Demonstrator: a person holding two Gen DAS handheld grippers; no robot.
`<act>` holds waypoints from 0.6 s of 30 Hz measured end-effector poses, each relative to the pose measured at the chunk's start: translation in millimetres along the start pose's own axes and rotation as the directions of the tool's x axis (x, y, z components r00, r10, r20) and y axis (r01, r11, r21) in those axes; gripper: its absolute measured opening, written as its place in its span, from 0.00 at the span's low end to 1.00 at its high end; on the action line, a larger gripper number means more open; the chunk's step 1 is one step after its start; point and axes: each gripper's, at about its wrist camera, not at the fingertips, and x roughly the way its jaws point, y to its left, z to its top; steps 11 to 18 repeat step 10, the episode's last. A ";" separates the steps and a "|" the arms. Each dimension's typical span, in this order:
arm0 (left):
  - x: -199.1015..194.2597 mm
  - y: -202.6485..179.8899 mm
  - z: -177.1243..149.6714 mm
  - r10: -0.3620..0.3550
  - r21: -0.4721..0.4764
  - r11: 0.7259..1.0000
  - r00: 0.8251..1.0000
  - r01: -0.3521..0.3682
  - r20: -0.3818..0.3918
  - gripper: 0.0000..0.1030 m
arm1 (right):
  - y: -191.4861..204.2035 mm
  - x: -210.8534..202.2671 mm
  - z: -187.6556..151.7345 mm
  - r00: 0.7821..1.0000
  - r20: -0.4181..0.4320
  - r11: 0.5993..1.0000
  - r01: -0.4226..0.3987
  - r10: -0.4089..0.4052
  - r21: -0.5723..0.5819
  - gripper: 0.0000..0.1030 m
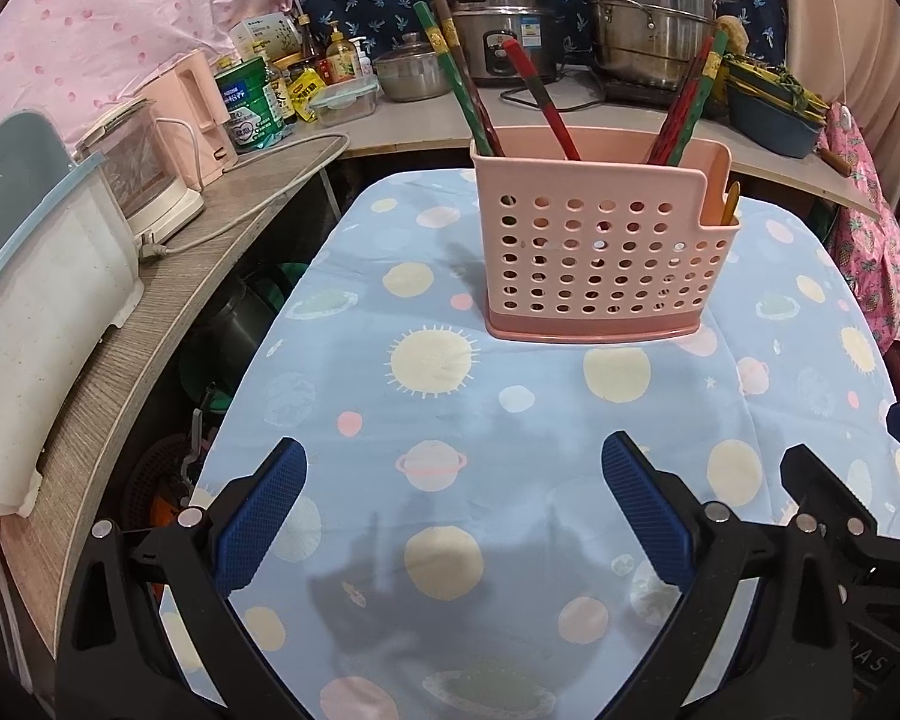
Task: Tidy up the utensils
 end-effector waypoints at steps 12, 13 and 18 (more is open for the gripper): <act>1.1 -2.3 0.4 -0.012 0.008 1.000 1.000 0.012 0.004 0.92 | -2.4 1.6 1.2 1.000 0.003 1.000 0.008 -0.008 0.007 0.93; 1.1 -2.3 0.4 -0.012 0.008 1.000 1.000 0.012 0.004 0.92 | -2.4 1.6 1.2 1.000 0.003 1.000 0.008 -0.008 0.007 0.93; 1.1 -2.3 0.4 -0.012 0.008 1.000 1.000 0.012 0.004 0.92 | -2.4 1.6 1.2 1.000 0.003 1.000 0.008 -0.008 0.007 0.93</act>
